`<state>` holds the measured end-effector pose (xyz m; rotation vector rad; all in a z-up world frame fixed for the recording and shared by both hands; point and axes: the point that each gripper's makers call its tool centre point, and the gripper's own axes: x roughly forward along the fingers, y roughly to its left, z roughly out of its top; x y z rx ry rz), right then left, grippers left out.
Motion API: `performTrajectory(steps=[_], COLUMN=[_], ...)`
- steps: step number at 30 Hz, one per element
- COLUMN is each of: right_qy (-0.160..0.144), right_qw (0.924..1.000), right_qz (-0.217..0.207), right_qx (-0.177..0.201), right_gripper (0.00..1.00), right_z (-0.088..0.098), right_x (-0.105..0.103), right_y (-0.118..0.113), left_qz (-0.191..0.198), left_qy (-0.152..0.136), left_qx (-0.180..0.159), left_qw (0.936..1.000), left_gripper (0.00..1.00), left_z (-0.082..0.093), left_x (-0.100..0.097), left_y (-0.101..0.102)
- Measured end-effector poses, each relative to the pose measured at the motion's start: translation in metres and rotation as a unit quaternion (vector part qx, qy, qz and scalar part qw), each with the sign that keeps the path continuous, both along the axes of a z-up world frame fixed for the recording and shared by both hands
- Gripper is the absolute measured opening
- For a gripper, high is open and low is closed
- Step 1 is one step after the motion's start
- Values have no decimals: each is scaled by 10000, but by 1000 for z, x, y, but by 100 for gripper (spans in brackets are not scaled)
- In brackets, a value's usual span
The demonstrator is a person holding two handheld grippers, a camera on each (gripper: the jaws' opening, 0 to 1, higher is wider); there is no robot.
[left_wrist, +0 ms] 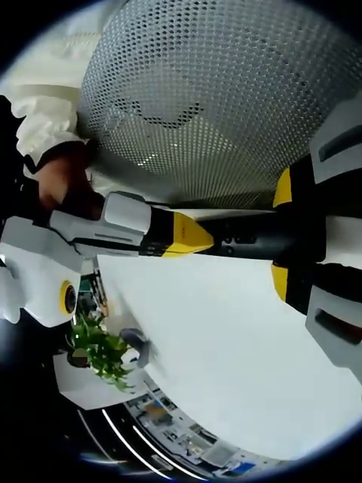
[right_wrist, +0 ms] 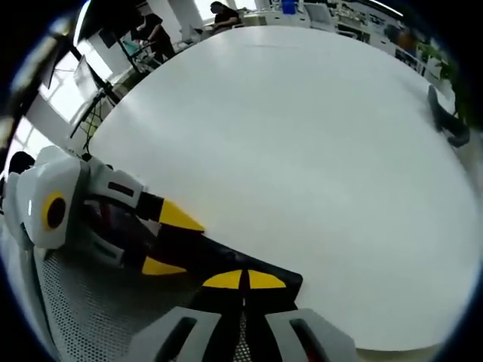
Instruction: Press the specified remote control buttons in sequence, fully releasing each button before pressing the next.
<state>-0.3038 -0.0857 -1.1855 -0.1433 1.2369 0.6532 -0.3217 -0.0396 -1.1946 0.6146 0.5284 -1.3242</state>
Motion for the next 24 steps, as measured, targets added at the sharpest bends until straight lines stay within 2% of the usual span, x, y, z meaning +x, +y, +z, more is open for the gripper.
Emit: performTrajectory(steps=[8, 16, 20, 22, 24], right_qy=[-99, -86, 90, 284, 374], right_qw=[9999, 9992, 9969, 9945, 9945], right_qz=[17, -290, -600, -796, -775], right_qx=[-29, 267, 509, 617, 599], right_gripper=[0, 0, 0, 0, 0], right_z=[-1, 0, 1, 1, 1], right_x=[0, 1, 1, 0, 1], right_y=[0, -1, -1, -1, -2], left_qz=[-15, -32, -53, -105, -153], left_qy=[-6, -19, -31, -70, -107], left_qx=[2, 3, 5, 32, 52], left_qw=[10000, 10000, 10000, 9999, 9998], left_gripper=[26, 26, 26, 26, 26], left_z=[0, 0, 0, 0, 0], left_x=[0, 0, 0, -1, -2], left_y=[-1, -1, 0, -1, -1])
